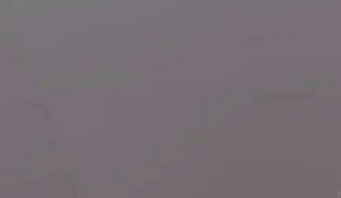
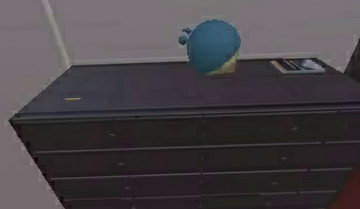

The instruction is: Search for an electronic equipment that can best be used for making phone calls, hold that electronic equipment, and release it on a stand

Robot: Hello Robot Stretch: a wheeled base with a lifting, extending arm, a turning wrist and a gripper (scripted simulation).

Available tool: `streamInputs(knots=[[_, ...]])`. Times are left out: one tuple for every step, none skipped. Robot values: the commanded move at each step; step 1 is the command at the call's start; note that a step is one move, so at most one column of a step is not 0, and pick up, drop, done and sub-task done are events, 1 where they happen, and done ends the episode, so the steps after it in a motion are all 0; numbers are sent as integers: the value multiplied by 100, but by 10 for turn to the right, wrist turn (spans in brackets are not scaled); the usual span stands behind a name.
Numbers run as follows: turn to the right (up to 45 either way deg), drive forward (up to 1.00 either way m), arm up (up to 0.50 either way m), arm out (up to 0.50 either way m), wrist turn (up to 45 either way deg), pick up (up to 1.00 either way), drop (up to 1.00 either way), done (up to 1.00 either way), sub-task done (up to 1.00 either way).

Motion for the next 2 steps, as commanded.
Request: streamInputs(knots=[[450, 0, 0, 0, 0, 0, 0, 0, 0], [450, 0, 0, 0, 0, 0, 0, 0, 0]])
